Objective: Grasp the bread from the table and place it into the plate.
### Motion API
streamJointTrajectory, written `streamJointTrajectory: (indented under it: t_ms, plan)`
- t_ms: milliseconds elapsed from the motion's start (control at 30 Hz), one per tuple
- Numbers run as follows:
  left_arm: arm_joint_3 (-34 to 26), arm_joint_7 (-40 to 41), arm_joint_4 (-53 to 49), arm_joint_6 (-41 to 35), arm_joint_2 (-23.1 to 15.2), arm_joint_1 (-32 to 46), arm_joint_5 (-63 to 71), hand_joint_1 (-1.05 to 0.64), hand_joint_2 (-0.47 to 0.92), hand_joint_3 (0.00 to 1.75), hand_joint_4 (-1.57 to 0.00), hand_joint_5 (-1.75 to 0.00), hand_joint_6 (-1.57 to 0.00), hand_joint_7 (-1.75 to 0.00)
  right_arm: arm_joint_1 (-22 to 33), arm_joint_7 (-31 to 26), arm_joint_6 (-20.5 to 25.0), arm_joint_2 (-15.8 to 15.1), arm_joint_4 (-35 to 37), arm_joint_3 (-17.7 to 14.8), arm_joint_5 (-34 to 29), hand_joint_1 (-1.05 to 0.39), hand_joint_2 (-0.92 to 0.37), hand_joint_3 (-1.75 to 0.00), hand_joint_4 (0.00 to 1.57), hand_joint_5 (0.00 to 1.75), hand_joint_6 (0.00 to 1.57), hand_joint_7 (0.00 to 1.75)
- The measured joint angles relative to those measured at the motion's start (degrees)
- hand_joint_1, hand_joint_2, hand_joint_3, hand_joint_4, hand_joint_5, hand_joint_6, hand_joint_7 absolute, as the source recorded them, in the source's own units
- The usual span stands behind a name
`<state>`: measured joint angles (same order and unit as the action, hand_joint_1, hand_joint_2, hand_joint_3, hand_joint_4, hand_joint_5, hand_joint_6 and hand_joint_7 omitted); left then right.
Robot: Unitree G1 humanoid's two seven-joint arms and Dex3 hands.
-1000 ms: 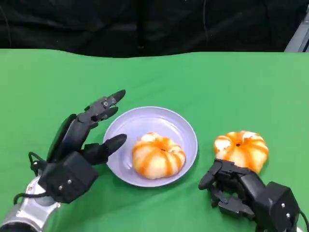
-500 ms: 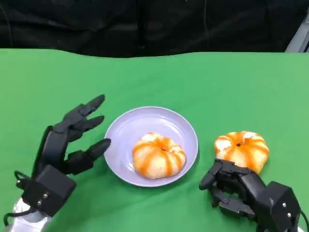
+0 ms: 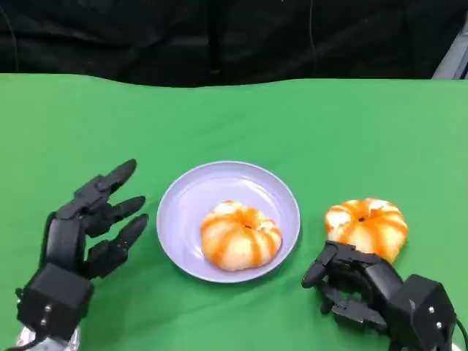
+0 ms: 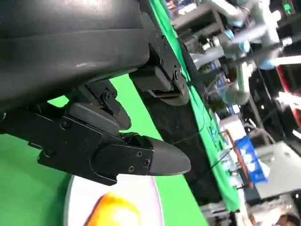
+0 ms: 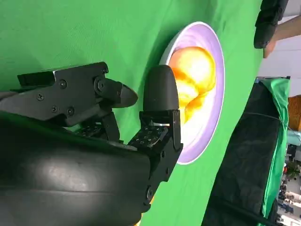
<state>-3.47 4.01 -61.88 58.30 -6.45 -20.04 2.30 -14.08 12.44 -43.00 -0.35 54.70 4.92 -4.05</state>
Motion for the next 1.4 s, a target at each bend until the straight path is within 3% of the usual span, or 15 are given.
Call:
streamJointTrajectory:
  t_ms: [400, 533, 667, 933, 967, 1100, 1200, 1233, 1267, 1300, 1333, 1400]
  plan:
    - [-3.05, -4.13, -1.55, -1.36, 0.82, 1.58, -2.44, -0.68, 0.92, 0.26, -1.03, -0.05, -0.73, -0.02, 0.35, 0.42, 0.48, -0.1, -0.59, -0.1, 0.27, 0.05, -0.89, -0.64, 0.67, 1.74, 0.7, 1.37]
    - [-3.22, -5.52, -2.06, -1.34, 1.23, 2.44, -2.56, -0.37, 0.92, 0.19, -0.98, -0.01, -0.72, -0.01, 0.4, 0.57, 0.45, -0.1, -0.66, -0.09, 0.78, 0.04, -0.89, -0.65, 0.67, 1.74, 0.71, 1.36]
    - [-3.78, -8.33, -2.35, -1.45, 2.18, 3.04, -3.7, -0.07, 0.92, 0.29, -0.97, -0.01, -0.81, -0.04, 0.43, 0.51, 0.41, -0.18, -0.65, 0.05, 0.79, 0.03, -0.88, -0.65, 0.68, 1.73, 0.71, 1.34]
    - [-2.54, -3.75, -3.11, -2.25, 1.3, 3.16, 1.96, 0.05, 0.9, 0.35, -1.11, -0.05, -1.08, -0.08, 0.69, 0.34, 0.41, -0.18, -0.96, 0.15, 0.77, 0.01, -0.88, -0.63, 0.67, 1.74, 0.71, 1.35]
    - [-2.23, -3.21, -3.38, -2.25, 1.13, 3.16, 2.48, 0.05, 0.89, 0.36, -1.12, -0.05, -1.1, -0.07, 0.7, 0.25, 0.41, -0.18, -0.98, 0.18, 0.75, 0.01, -0.88, -0.63, 0.67, 1.74, 0.71, 1.35]
    - [-1.78, -2.42, -4.22, -2.26, 0.98, 3.16, 3.31, 0.08, 0.74, 0.72, -1.21, -0.03, -1.22, -0.03, 0.71, -0.07, 0.41, -0.2, -1.0, 0.22, 0.66, -0.01, -0.88, -0.64, 0.66, 1.75, 0.7, 1.36]
    - [-1.44, -1.39, -4.29, -2.26, 0.71, 3.16, 4.42, 0.09, 0.7, 0.81, -1.26, -0.05, -1.28, -0.04, 0.71, -0.37, 0.44, -0.22, -1.06, 0.31, 0.08, -0.01, -0.88, -0.63, 0.67, 1.74, 0.71, 1.36]
    - [-1.38, -1.1, -4.31, -2.26, 0.66, 3.16, 4.64, 0.1, 0.65, 0.91, -1.3, -0.15, -1.35, -0.08, 0.71, -0.46, 0.45, -0.24, -1.13, 0.31, -0.16, 0.0, -0.88, -0.63, 0.67, 1.74, 0.71, 1.36]
    - [-1.38, -1.05, -4.35, -2.26, 0.66, 3.16, 4.6, 0.09, 0.59, 1.01, -1.23, -0.51, -1.39, -0.2, 0.71, -0.46, 0.48, -0.25, -1.17, 0.3, -0.23, 0.0, -0.89, -0.63, 0.67, 1.74, 0.71, 1.36]
    - [-1.42, -1.29, -4.41, -2.27, 0.66, 3.16, 4.38, 0.09, 0.56, 1.07, -1.12, -0.84, -1.34, -0.4, 0.71, -0.46, 0.49, -0.25, -1.19, 0.3, -0.26, 0.0, -0.89, -0.63, 0.67, 1.74, 0.71, 1.36]
    - [-1.5, -1.81, -4.43, -2.26, 0.67, 3.16, 4.02, 0.09, 0.52, 1.13, -1.06, -1.09, -1.23, -0.71, 0.71, -0.46, 0.49, -0.25, -1.2, 0.3, -0.28, 0.01, -0.89, -0.62, 0.67, 1.73, 0.71, 1.36]
    - [-1.57, -2.95, -4.46, -2.26, 0.68, 3.16, 3.46, 0.08, 0.5, 1.17, -1.01, -1.26, -1.11, -0.97, 0.71, -0.45, 0.49, -0.26, -1.21, 0.3, -0.3, 0.01, -0.9, -0.62, 0.67, 1.73, 0.71, 1.36]
